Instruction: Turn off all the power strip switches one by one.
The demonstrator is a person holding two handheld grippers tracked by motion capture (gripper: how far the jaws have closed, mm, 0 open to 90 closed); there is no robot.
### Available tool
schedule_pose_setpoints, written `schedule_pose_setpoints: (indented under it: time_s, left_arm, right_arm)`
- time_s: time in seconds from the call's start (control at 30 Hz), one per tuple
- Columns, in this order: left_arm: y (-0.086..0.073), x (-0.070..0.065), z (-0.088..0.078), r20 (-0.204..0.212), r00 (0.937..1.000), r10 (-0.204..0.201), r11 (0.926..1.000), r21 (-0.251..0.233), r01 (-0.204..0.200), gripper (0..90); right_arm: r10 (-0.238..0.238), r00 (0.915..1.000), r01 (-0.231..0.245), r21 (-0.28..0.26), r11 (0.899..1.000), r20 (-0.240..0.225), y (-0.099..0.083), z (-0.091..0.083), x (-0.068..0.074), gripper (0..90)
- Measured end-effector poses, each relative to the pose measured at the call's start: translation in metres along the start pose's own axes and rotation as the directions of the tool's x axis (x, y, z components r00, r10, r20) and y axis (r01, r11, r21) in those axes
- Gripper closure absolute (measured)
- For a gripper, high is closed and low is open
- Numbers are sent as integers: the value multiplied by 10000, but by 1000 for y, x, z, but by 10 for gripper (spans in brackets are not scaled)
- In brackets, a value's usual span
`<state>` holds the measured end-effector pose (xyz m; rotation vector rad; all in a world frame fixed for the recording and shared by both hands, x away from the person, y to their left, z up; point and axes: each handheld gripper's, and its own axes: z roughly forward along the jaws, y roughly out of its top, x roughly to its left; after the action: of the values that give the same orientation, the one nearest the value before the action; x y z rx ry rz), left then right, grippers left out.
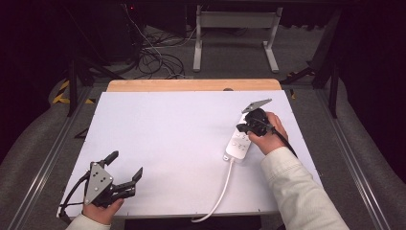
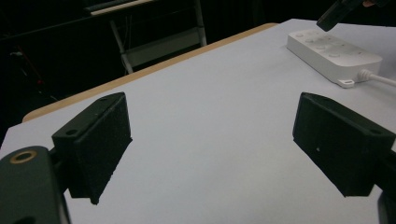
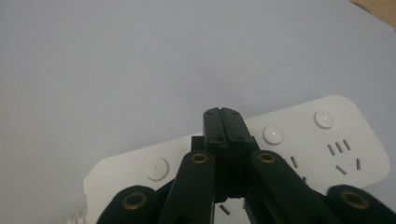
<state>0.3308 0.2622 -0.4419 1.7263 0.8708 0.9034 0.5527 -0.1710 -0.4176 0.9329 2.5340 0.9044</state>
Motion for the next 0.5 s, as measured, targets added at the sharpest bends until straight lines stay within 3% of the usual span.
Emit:
schedule_pose_setpoints:
  time_s: [0.13,0.5]
  left_arm:
    - [0,0,0,-32,10000,-59,10000,9,59,121]
    - [0,0,1,-24,10000,-25,10000,34,25,121]
  right_arm:
    - [131,9998,-129,188,9997,-116,-3,5,-7,900]
    - [101,9996,-87,533,9985,-252,-6,17,-8,900]
